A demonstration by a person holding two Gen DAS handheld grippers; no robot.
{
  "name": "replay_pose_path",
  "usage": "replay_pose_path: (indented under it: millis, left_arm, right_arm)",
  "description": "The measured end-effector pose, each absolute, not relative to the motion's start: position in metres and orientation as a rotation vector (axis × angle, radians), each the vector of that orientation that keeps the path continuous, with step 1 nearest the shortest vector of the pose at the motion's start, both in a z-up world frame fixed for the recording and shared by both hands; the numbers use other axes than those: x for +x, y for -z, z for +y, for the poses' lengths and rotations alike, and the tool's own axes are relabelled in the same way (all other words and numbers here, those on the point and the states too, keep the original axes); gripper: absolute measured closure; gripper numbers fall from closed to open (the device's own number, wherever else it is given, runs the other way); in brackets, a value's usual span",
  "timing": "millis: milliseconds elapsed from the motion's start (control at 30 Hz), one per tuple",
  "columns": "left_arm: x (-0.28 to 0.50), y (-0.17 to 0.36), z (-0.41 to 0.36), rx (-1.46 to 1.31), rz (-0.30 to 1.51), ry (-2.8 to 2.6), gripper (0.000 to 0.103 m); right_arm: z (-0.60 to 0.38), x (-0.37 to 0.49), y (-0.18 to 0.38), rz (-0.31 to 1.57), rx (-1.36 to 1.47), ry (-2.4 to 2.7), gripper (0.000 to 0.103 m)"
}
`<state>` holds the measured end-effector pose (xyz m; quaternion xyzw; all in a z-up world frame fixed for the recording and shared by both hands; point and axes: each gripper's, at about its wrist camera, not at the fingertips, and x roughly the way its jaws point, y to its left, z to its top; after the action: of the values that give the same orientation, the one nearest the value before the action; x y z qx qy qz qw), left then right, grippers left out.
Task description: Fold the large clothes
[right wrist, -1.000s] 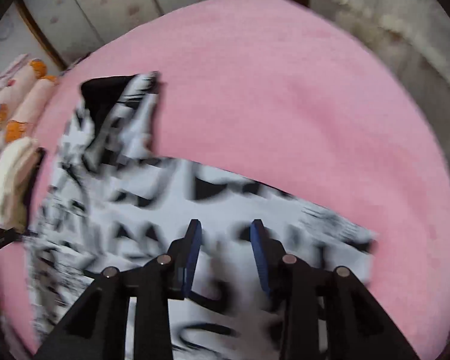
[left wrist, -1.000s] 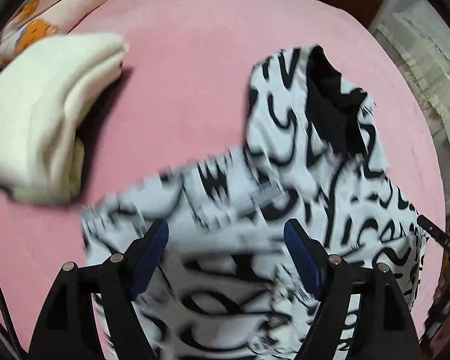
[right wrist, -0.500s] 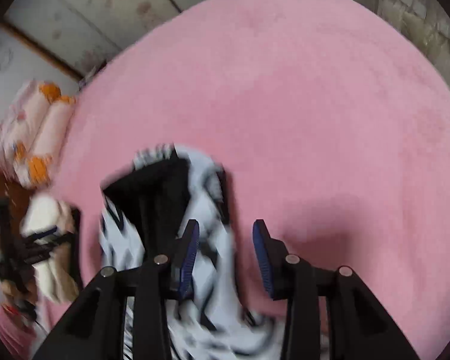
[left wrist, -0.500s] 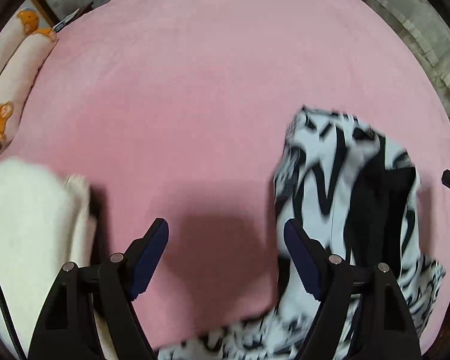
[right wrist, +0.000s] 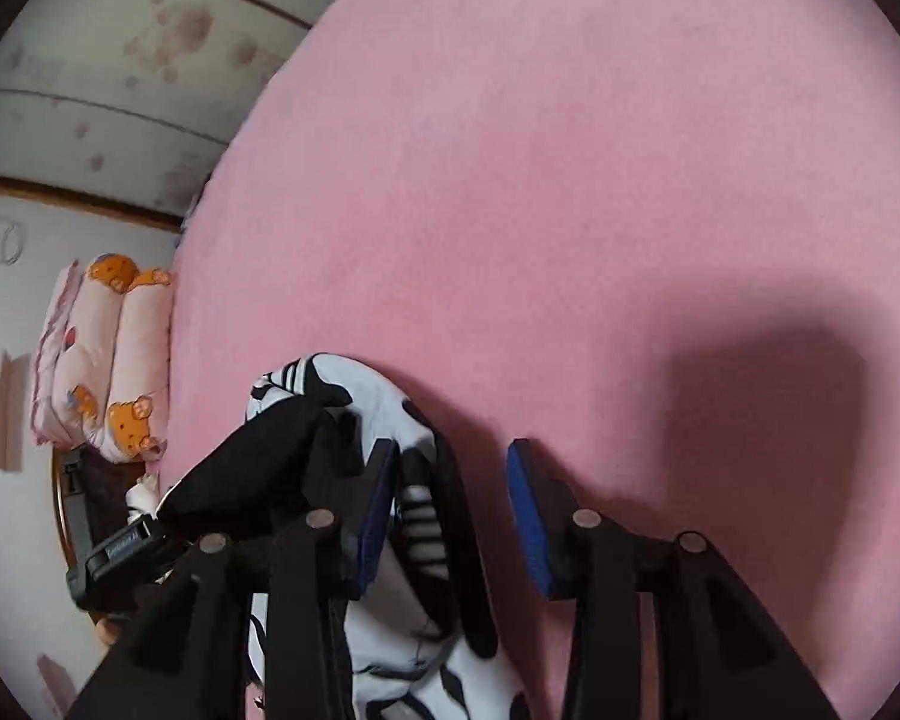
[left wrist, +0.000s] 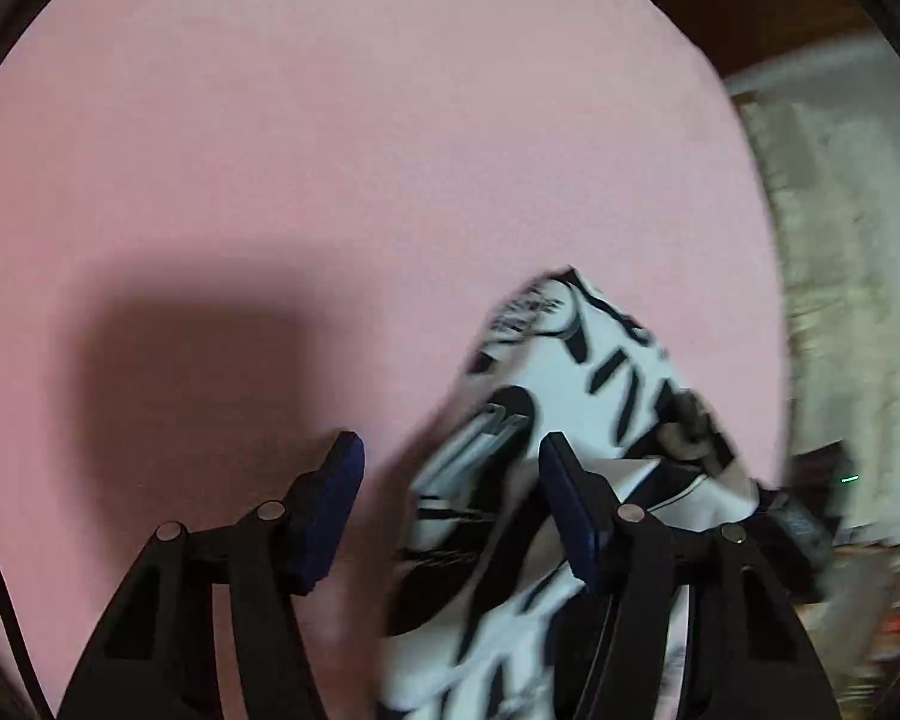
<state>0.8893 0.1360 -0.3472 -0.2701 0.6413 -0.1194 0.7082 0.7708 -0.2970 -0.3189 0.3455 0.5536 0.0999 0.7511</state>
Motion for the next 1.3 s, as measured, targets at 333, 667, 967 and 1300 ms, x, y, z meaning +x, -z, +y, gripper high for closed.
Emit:
replay_pose_path:
  millis: [333,667,967,1300]
  left_arm:
    - [0.899,0.352,0.098,-0.470,1.401,0.284,0.096]
    - [0.853,0.254,0.098,-0.458,1.135,0.501,0.099]
    - [0.747,0.170,0.118,-0.361,1.010,0.714,0.099]
    - [0.625,0.154,0.108,-0.203,1.023,0.725,0.099]
  right_arm:
    - [-0.278,0.783,0.312,1.179,0.675,-0.333,0.096]
    - [-0.289,0.755,0.256,1.011,0.731,-0.470,0.100]
    - [-0.289,0.671,0.186,0.869,0.761,-0.736,0.100]
    - [-0.283,0.570,0.167,0.893,0.680,-0.817,0.100]
